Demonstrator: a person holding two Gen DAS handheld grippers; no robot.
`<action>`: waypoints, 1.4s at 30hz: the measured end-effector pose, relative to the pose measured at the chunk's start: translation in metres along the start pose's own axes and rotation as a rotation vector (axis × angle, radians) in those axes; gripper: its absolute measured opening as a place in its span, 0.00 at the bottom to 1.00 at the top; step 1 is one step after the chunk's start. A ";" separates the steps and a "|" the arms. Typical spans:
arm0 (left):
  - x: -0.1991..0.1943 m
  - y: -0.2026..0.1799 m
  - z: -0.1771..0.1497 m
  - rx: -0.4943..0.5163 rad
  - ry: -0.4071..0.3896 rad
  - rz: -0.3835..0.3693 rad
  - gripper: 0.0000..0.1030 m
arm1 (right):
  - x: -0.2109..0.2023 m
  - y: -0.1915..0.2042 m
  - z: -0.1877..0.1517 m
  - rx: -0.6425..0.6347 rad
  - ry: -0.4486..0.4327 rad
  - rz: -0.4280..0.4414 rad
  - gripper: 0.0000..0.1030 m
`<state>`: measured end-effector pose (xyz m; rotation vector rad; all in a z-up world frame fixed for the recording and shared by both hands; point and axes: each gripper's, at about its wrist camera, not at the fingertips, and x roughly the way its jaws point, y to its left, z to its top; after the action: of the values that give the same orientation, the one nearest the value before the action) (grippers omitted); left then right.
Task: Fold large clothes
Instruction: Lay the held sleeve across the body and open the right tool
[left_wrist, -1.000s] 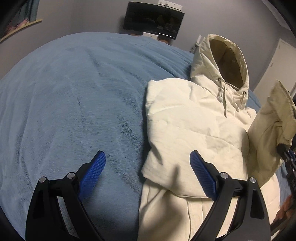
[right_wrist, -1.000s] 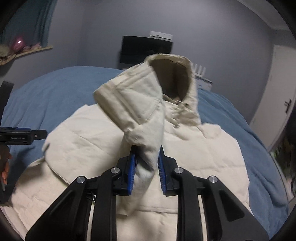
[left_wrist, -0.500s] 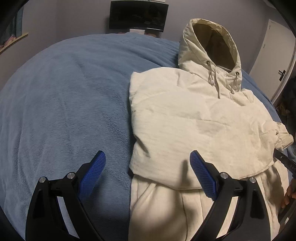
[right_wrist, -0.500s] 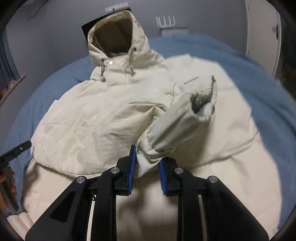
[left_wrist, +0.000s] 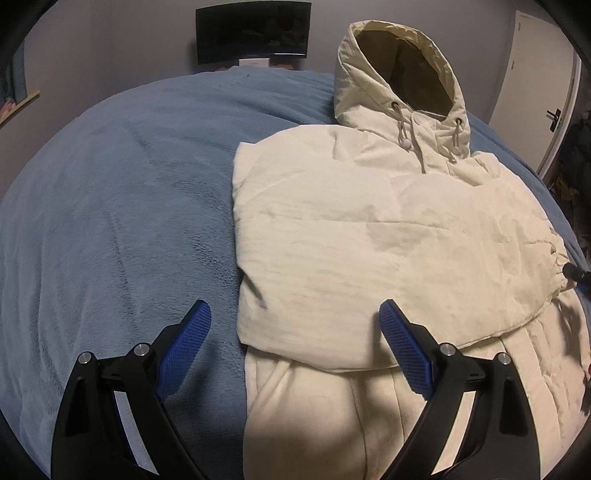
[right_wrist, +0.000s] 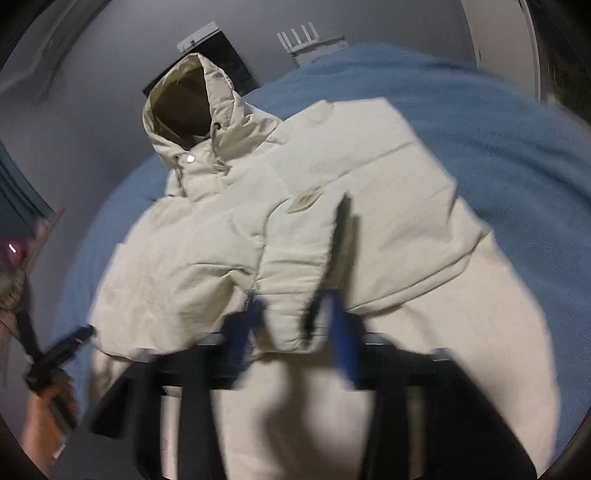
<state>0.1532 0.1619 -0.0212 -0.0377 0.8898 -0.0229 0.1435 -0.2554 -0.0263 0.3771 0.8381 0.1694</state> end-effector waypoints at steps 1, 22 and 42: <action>0.000 -0.001 0.000 0.007 0.001 -0.002 0.86 | -0.005 0.006 0.002 -0.047 -0.021 -0.020 0.18; 0.005 -0.015 -0.008 0.076 0.027 -0.001 0.86 | -0.012 0.004 0.001 -0.103 0.004 -0.117 0.50; 0.007 -0.017 -0.009 0.078 0.030 -0.005 0.86 | -0.033 0.019 -0.003 -0.280 -0.109 -0.183 0.11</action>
<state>0.1507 0.1446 -0.0313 0.0333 0.9178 -0.0627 0.1198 -0.2464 0.0025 0.0461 0.7255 0.0935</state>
